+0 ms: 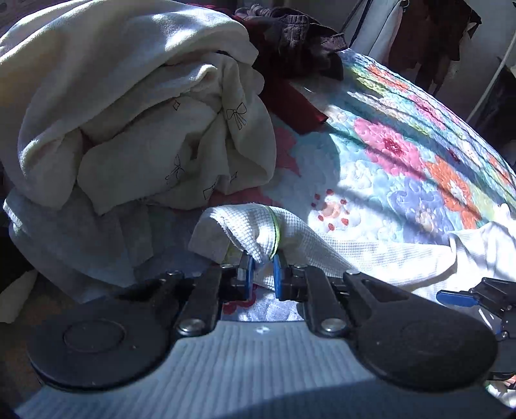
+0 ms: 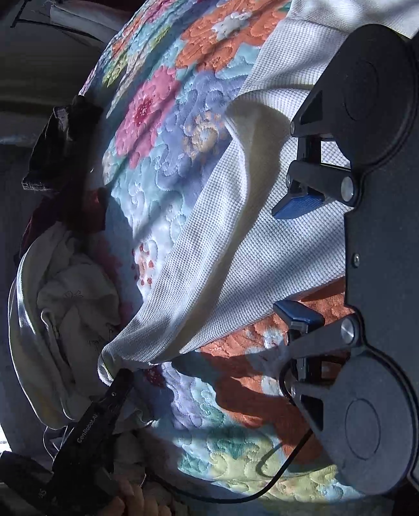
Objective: Fold clothes
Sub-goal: 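Fold the sleeve over the garment with the left gripper and release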
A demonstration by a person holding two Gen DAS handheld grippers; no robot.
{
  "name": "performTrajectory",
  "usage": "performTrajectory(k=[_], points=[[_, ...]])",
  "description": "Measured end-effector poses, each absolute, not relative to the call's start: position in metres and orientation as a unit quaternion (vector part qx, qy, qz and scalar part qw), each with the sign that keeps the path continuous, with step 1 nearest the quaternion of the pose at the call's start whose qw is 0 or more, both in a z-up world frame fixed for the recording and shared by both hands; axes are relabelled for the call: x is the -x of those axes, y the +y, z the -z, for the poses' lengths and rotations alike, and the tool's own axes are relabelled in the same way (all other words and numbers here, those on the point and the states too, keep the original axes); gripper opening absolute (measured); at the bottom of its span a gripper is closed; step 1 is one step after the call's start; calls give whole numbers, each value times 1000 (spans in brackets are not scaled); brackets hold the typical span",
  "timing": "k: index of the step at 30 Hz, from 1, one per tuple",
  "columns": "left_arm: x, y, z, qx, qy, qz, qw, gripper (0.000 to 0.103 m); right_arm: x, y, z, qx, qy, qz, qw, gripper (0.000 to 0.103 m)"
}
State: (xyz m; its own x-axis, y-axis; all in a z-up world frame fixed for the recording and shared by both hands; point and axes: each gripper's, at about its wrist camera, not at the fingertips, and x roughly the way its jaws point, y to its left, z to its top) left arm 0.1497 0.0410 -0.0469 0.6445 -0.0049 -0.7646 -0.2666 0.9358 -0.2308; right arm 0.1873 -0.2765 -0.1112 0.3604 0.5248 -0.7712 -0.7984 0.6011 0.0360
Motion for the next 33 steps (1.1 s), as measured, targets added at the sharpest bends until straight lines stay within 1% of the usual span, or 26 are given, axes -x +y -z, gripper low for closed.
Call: performTrajectory(k=[3, 4, 5, 8, 9, 10, 12, 13, 15, 16, 17, 18, 19, 20, 21, 22, 23, 24, 25, 26, 27, 28, 29, 31, 32, 33], points=[[-177, 57, 34, 186, 405, -97, 890, 11, -198, -282, 106, 154, 395, -403, 811, 61], [-187, 64, 34, 201, 402, -112, 886, 0, -201, -284, 104, 148, 395, -399, 814, 61], [-198, 71, 34, 218, 399, -127, 882, 0, -205, -287, 102, 144, 395, -395, 817, 61], [-226, 71, 43, 196, 395, -146, 886, 0, -215, -298, 96, 122, 396, -383, 826, 61], [-229, 66, 46, 183, 405, -146, 884, 0, -221, -303, 93, 111, 396, -375, 831, 61], [-231, 60, 50, 169, 418, -144, 881, 2, -225, -308, 92, 105, 394, -364, 837, 61], [-217, 48, 60, 170, 436, -120, 875, 5, -234, -318, 88, 96, 389, -346, 848, 61], [-207, 44, 65, 172, 442, -117, 873, 9, -238, -324, 87, 94, 387, -339, 852, 61], [-191, 37, 75, 163, 450, -120, 870, 26, -248, -337, 83, 94, 381, -321, 862, 62], [-183, 33, 82, 154, 454, -125, 868, 45, -255, -346, 81, 92, 378, -307, 869, 63], [-178, 33, 89, 155, 453, -125, 869, 55, -262, -355, 80, 85, 378, -290, 875, 63], [-175, 33, 96, 158, 451, -123, 870, 57, -269, -365, 80, 74, 379, -272, 881, 63], [-175, 35, 102, 172, 448, -119, 869, 63, -276, -375, 80, 62, 382, -256, 886, 63], [-176, 37, 107, 188, 444, -114, 869, 75, -284, -386, 82, 48, 387, -237, 890, 63], [-177, 38, 110, 204, 434, -107, 871, 81, -290, -394, 84, 40, 393, -224, 891, 63], [-179, 37, 111, 212, 423, -103, 875, 94, -294, -399, 87, 36, 399, -216, 890, 63], [-180, 36, 112, 219, 414, -99, 878, 99, -297, -405, 91, 27, 408, -208, 889, 63], [-182, 34, 113, 225, 404, -96, 882, 98, -301, -410, 95, 19, 417, -200, 886, 63], [-186, 29, 114, 205, 407, -100, 885, 77, -304, -415, 100, 9, 427, -195, 883, 63], [-191, 21, 115, 158, 418, -120, 887, 28, -306, -417, 106, -4, 441, -196, 876, 63], [-193, 10, 113, 91, 419, -142, 892, 11, -308, -418, 113, -12, 452, -195, 870, 63], [-190, 2, 109, 48, 405, -168, 897, 0, -308, -417, 118, -12, 456, -192, 869, 63], [-185, -3, 104, 24, 393, -188, 900, 0, -305, -414, 123, -4, 453, -187, 871, 63], [-168, -4, 91, 12, 373, -213, 903, 0, -299, -405, 123, 21, 444, -183, 877, 66], [-159, -5, 84, -12, 362, -238, 901, 0, -297, -401, 121, 34, 443, -182, 877, 68], [-152, -6, 80, -50, 353, -266, 896, 0, -295, -399, 118, 42, 442, -182, 877, 68]])
